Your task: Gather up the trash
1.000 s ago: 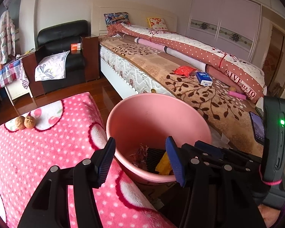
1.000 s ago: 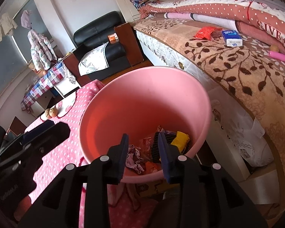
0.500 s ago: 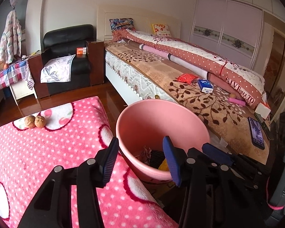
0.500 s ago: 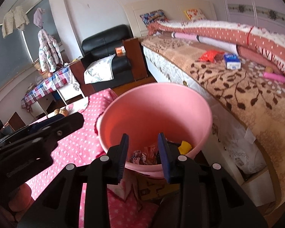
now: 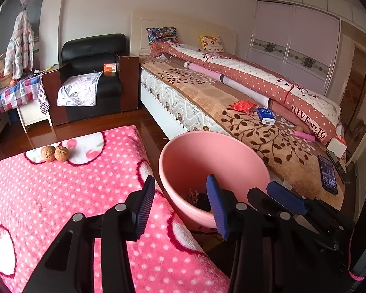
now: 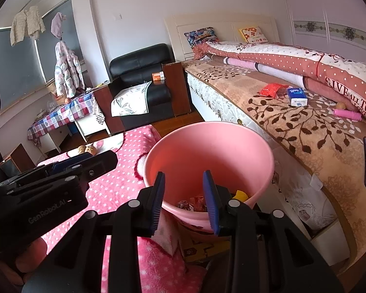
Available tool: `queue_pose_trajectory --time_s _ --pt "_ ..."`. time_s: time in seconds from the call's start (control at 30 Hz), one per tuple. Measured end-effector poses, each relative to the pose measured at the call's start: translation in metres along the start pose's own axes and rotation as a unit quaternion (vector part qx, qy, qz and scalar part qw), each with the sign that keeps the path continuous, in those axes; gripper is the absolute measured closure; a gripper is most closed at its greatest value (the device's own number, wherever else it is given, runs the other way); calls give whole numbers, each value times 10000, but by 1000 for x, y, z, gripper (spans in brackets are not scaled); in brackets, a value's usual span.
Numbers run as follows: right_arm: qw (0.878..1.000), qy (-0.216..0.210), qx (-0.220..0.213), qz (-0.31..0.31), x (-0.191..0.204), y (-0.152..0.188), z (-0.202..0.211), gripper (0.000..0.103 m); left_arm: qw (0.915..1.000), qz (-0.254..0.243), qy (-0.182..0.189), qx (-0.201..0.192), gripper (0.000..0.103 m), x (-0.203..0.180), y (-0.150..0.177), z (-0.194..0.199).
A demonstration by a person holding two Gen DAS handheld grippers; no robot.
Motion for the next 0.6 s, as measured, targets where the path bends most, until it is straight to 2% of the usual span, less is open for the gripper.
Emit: queue_pose_trajectory --time_s 0.6 --pt "9999 -3 -25 109 16 3 7 70 9999 113 -19 -106 60 10 4 17"
Point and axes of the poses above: each gripper's, at about its wrist camera, not at the fingertips, and z roughly against the way its jaws point, x to its left, y to its underside, the point moved 4 cm from there along -z, roughly the way its jaws point
